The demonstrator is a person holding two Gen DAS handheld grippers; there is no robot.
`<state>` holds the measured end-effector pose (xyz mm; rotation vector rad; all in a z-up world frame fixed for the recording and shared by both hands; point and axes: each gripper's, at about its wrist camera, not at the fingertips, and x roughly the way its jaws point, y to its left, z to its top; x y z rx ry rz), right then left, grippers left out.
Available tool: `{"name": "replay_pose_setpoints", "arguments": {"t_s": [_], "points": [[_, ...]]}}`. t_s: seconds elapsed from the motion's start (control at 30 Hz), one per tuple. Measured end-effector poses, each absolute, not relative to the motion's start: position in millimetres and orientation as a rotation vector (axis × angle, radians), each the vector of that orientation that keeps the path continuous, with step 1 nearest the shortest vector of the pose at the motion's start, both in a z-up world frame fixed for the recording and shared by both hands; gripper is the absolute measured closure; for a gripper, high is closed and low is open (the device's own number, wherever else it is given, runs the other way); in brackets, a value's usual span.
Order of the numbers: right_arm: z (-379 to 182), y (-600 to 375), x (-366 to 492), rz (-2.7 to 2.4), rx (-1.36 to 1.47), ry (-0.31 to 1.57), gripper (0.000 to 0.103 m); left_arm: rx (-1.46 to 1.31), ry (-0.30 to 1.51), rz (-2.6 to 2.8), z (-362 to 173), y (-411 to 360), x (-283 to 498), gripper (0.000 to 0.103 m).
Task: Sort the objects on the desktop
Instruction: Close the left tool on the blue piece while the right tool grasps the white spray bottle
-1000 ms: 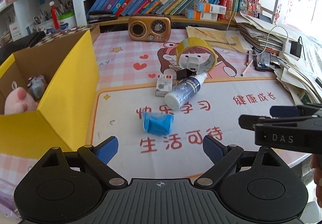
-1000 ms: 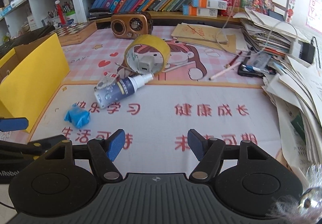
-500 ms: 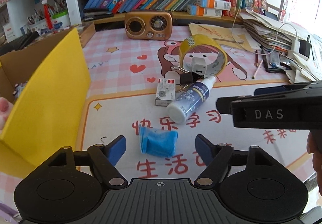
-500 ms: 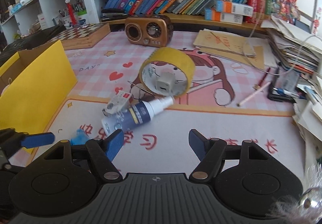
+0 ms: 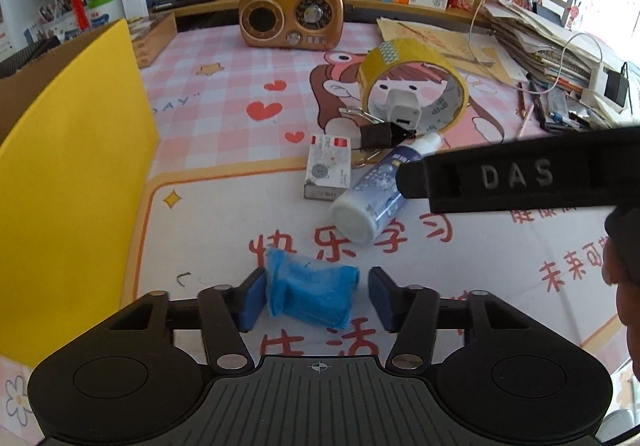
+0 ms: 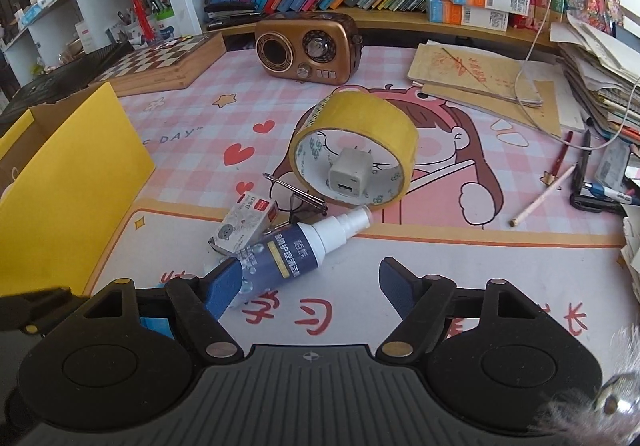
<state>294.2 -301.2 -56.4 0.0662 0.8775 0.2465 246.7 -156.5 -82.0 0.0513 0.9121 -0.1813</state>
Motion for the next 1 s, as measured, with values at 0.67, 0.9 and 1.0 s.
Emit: {"name": "replay_pose_setpoints", "arguments": {"t_s": [0.67, 0.9, 1.0], "points": [[-78, -277, 310, 0.175, 0.07, 0.925, 0.043, -0.08, 0.878, -0.124, -46, -124, 202, 0.062], [-82, -287, 298, 0.161, -0.037, 0.907, 0.059, -0.084, 0.87, -0.153, -45, -128, 200, 0.062], [-83, -286, 296, 0.18, -0.083, 0.892, 0.06, -0.082, 0.869, -0.16, -44, -129, 197, 0.062]]}}
